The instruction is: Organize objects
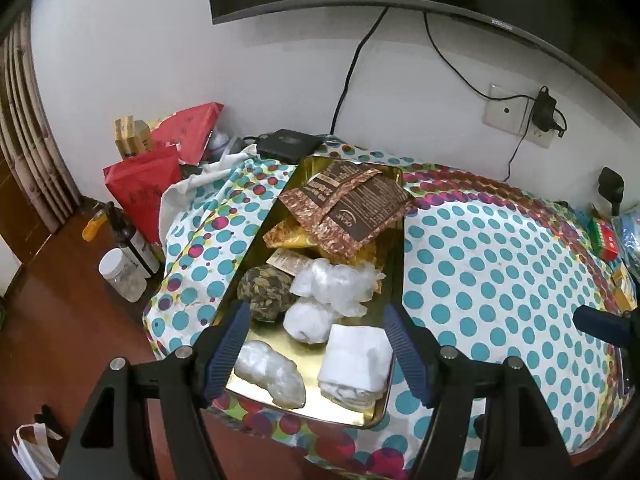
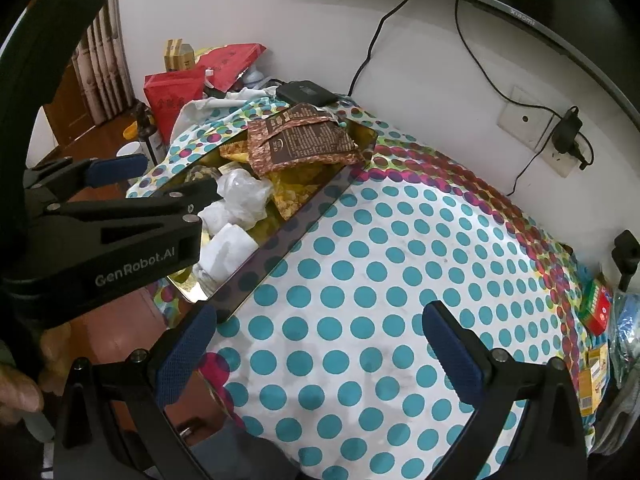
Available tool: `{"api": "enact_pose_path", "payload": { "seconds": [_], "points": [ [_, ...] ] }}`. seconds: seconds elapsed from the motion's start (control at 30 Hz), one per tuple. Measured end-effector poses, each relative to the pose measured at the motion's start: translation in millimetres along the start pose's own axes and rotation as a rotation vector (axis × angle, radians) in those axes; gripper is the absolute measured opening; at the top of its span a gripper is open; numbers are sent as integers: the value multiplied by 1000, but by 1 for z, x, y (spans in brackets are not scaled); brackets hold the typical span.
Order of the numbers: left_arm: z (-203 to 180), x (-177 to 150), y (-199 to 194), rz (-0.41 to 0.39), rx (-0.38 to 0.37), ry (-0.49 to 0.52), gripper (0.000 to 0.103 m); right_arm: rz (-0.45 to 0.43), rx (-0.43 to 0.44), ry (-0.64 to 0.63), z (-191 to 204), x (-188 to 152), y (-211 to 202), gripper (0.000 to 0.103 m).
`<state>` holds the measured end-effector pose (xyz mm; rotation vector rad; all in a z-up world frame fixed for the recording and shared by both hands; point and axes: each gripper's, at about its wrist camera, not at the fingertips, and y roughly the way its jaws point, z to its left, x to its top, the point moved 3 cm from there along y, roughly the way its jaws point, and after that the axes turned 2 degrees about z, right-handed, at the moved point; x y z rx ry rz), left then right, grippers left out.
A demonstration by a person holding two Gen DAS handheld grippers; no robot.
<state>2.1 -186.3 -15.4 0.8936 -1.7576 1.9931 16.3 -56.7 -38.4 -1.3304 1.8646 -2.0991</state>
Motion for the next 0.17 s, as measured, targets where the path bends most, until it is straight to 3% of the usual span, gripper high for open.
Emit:
{"api": "enact_pose_path", "payload": {
  "seconds": [0.17],
  "points": [
    [0,0,0,17,5,-10,71,4,-6,-3,0,-1,0,103]
  ]
}}
